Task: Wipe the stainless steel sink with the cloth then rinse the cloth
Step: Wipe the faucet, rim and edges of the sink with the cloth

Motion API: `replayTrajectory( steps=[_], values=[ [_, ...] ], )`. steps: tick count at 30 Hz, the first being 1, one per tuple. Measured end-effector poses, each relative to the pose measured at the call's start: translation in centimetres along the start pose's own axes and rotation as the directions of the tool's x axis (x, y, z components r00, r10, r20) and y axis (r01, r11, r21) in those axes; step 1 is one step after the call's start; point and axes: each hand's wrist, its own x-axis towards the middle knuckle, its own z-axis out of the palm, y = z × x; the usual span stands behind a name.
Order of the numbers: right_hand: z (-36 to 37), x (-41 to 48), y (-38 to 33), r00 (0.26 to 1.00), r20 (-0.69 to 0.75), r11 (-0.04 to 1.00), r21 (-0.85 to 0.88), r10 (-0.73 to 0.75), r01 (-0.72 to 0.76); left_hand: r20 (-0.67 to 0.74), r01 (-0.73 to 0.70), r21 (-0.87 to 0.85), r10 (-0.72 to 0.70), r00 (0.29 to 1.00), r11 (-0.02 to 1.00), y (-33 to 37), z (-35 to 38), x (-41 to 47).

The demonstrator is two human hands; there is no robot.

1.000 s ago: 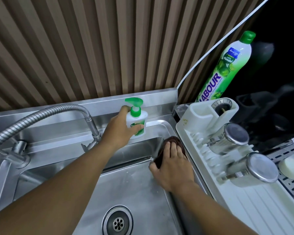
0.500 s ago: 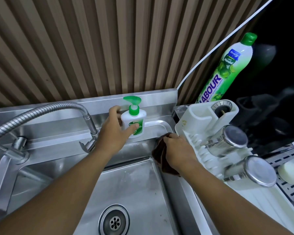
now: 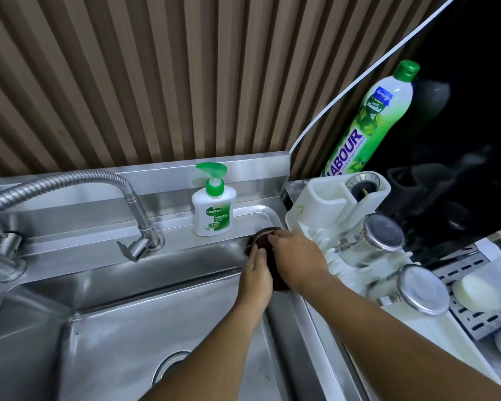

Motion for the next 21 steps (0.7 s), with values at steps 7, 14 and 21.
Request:
replayTrajectory(
  steps=[7, 14, 21],
  values=[
    [1.1, -0.1, 0.1, 0.981, 0.083, 0.915, -0.355, -0.173, 0.191, 0.034, 0.045, -0.212, -0.039, 0.999, 0.976, -0.5, 1.6, -0.1],
    [0.3, -1.8, -0.1, 0.985, 0.126, 0.945, -0.293, -0.115, 0.147, -0.024, -0.071, -0.063, 0.070, 0.997, 0.995, -2.6, 2.3, -1.5],
    [1.2, -2.9, -0.4, 0.965, 0.230, 0.882, -0.419, -0.125, 0.215, -0.026, 0.028, -0.088, -0.030, 0.999, 0.996, -4.1, 3.2, -4.2]
  ],
)
